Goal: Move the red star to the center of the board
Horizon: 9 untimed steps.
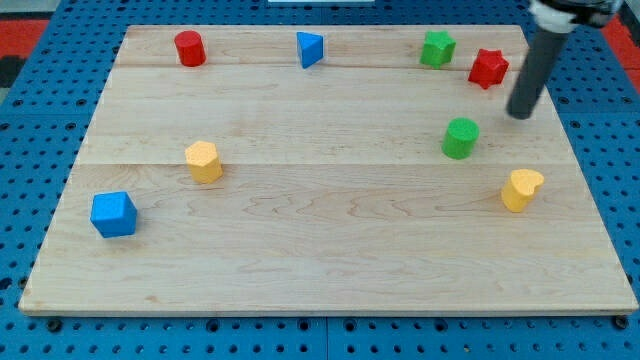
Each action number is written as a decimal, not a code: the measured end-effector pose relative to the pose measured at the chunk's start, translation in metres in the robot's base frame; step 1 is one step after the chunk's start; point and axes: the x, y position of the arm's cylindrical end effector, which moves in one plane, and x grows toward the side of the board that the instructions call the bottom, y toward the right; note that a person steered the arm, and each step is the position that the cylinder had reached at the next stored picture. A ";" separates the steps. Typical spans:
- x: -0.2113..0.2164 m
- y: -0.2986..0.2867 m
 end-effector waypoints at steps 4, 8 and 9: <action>-0.070 -0.167; -0.014 -0.227; 0.011 -0.191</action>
